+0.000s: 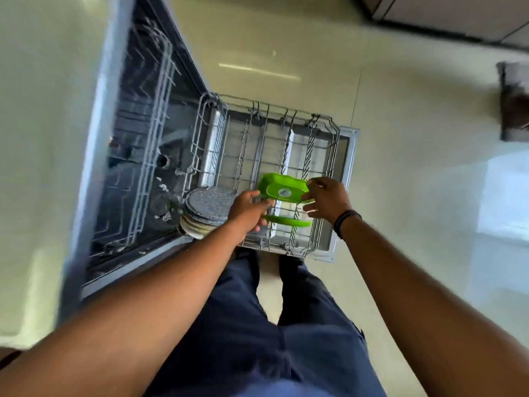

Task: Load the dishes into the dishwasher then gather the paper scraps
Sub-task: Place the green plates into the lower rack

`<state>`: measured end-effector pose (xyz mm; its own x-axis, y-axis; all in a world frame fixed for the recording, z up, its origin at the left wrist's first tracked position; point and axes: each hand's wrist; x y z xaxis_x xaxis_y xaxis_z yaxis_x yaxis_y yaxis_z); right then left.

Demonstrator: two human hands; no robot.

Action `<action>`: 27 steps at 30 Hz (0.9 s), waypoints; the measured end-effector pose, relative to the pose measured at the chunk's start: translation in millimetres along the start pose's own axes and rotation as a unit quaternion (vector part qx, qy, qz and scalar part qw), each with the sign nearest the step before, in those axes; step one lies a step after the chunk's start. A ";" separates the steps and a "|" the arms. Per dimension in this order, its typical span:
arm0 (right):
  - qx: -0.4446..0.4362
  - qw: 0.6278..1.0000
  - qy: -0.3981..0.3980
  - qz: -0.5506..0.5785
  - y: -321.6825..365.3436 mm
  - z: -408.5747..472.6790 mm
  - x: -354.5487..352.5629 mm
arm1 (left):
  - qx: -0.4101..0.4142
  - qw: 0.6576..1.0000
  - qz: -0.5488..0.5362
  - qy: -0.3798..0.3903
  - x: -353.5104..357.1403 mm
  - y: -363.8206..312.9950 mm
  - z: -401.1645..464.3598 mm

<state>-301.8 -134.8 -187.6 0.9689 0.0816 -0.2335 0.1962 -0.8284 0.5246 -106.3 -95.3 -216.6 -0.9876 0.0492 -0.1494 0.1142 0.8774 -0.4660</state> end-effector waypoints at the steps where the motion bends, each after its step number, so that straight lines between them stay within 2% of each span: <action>1: -0.009 1.000 0.004 -0.009 10.2 -20.0 -0.9 | 0.004 1.000 -0.004 0.000 -9.5 -6.5 -18.4; 5: -0.040 0.999 0.030 -0.010 42.3 -91.4 3.8 | 0.039 0.998 -0.034 -0.038 -48.8 -32.2 -92.2; 9: -0.088 0.991 0.083 -0.061 76.5 -130.5 17.6 | 0.073 0.988 -0.098 -0.094 -74.4 -50.9 -145.1; 12: -0.138 0.975 0.132 -0.114 117.8 -149.3 23.6 | 0.110 0.971 -0.162 -0.134 -83.0 -62.4 -167.9; 16: -0.215 0.956 0.149 -0.129 167.2 -170.2 26.3 | 0.165 0.942 -0.238 -0.172 -89.3 -72.8 -195.4; 21: -0.259 0.934 0.201 -0.146 195.3 -197.6 52.0 | 0.213 0.888 -0.322 -0.248 -102.1 -70.4 -231.5; 24: -0.289 0.902 0.249 -0.200 200.2 -219.4 85.9 | 0.225 0.846 -0.361 -0.323 -117.9 -56.1 -254.9; 27: -0.311 0.861 0.309 -0.259 202.0 -247.7 127.5 | 0.234 0.786 -0.392 -0.417 -141.3 -23.5 -281.6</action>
<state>-101.3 -154.5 91.5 0.5847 0.7890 -0.1887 0.4826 -0.1512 0.8627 0.1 11.5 61.0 -0.3816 -0.9204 -0.0850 -0.2741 0.2005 -0.9406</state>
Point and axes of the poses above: each hand's wrist, its own z-axis towards the middle knuckle, its own x-axis out of the palm, y = z × x, and after that the axes turned 1 degree about -y, right-handed
